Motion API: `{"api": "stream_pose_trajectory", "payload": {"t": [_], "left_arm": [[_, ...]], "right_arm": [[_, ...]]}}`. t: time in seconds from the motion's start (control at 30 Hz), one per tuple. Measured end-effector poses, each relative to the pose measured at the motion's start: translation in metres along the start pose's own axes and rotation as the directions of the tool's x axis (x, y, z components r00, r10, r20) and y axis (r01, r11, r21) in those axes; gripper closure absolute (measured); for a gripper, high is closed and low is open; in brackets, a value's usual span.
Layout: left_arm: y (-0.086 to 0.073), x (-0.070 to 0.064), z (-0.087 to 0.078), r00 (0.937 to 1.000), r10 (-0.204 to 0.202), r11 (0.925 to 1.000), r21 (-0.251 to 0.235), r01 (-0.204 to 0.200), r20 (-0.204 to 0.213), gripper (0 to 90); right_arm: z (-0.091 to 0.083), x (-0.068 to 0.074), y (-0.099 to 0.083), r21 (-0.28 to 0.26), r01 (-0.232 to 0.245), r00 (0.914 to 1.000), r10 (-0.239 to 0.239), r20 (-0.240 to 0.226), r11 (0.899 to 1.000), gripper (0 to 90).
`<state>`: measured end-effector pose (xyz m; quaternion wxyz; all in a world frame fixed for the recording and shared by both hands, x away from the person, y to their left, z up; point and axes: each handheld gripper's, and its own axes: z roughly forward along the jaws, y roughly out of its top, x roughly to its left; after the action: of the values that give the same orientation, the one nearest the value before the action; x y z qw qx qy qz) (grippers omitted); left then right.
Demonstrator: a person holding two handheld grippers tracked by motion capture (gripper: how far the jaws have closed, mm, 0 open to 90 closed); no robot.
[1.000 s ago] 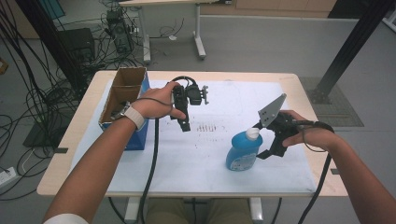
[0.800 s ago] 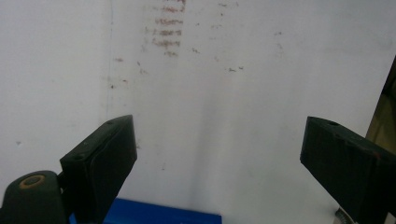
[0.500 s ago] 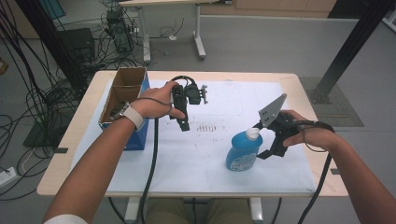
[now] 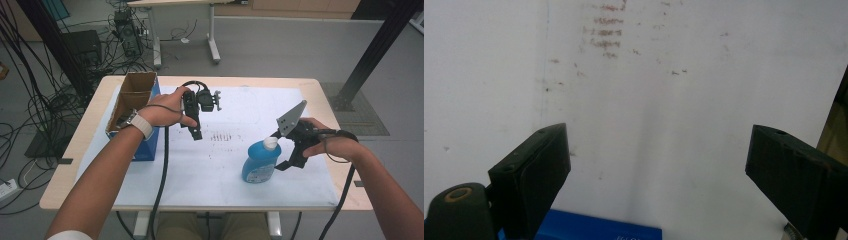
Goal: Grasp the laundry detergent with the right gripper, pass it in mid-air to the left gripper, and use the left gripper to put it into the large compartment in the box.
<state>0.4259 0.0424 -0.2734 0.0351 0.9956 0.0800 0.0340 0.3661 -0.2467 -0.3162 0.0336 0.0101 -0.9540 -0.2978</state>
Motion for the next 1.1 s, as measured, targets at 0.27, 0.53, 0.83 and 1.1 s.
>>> {"api": "stream_pose_trajectory", "payload": {"t": [0.27, 0.53, 0.83, 1.1], "left_arm": [[0.0001, -0.0001, -0.0001, 1.0000, 0.001, 1.0000, 0.000, -0.001, -0.001, 11.2], [-0.0006, -0.0002, 0.0000, 1.0000, -0.002, 1.0000, -0.002, 0.002, -0.002, 11.1], [-0.0010, 0.0005, -0.0002, 1.0000, 0.001, 1.0000, -0.004, -0.001, -0.004, 11.2], [-0.0014, 0.0005, 0.0004, 1.0000, 0.000, 1.0000, -0.010, 0.000, -0.006, 11.2]], "right_arm": [[0.0002, -0.0002, 0.0001, 0.001, -0.003, 1.0000, 0.003, 0.001, 1.000, 6.8], [0.0007, -0.0002, 0.0004, 0.001, -0.006, 1.0000, 0.006, 0.002, 1.000, 6.8], [0.0013, -0.0008, 0.0004, 0.004, -0.005, 1.0000, 0.005, 0.000, 1.000, 6.8], [0.0025, -0.0012, 0.0013, 0.004, 0.000, 1.0000, 0.000, 0.000, 1.000, 6.8]]}}
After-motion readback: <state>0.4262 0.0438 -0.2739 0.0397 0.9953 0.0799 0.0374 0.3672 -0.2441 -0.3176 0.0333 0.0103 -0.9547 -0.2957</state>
